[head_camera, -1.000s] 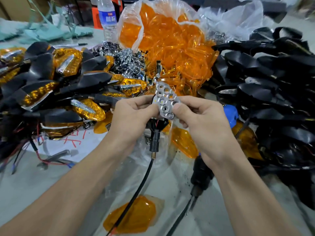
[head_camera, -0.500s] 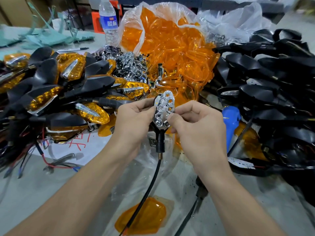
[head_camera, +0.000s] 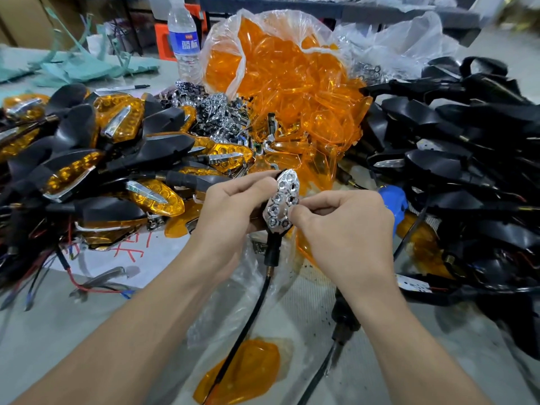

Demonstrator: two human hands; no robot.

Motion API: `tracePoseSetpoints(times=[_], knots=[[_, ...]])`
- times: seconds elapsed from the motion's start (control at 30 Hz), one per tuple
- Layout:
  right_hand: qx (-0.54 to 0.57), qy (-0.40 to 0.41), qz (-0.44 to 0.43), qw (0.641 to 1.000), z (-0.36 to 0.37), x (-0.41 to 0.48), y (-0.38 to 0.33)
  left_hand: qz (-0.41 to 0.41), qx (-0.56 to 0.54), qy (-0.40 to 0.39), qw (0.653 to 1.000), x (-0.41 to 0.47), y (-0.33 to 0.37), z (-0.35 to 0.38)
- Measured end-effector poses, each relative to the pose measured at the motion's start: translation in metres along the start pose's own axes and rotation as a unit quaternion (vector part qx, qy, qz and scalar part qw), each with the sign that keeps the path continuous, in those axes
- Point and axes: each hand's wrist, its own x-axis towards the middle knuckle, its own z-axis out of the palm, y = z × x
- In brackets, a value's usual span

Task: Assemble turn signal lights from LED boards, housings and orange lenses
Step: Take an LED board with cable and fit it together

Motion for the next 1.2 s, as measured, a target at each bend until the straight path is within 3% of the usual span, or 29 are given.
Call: tracePoseSetpoints(times=[0.33,0.6,1.03,1.2], knots=[[-0.005,0.018,-0.019,1.0,0.003,-0.003,-0.002,0.048,0.05,0.035,0.997,0.0,-0.001,0.0],[0.095,-0.019,-0.026,0.995,0.004,-0.003,-0.002,0.063,0.05,0.035,0.996,0.001,0.001,-0.003],[0.097,0.034,-0.123,0.987,0.007,-0.007,-0.005,-0.013,-0.055,-0.059,0.997,-0.001,0.009,-0.003],[0.122,-0.015,-0.131,0.984,0.005,-0.007,-0.006,-0.022,-0.079,-0.08,0.993,-0.001,0.01,-0.006]])
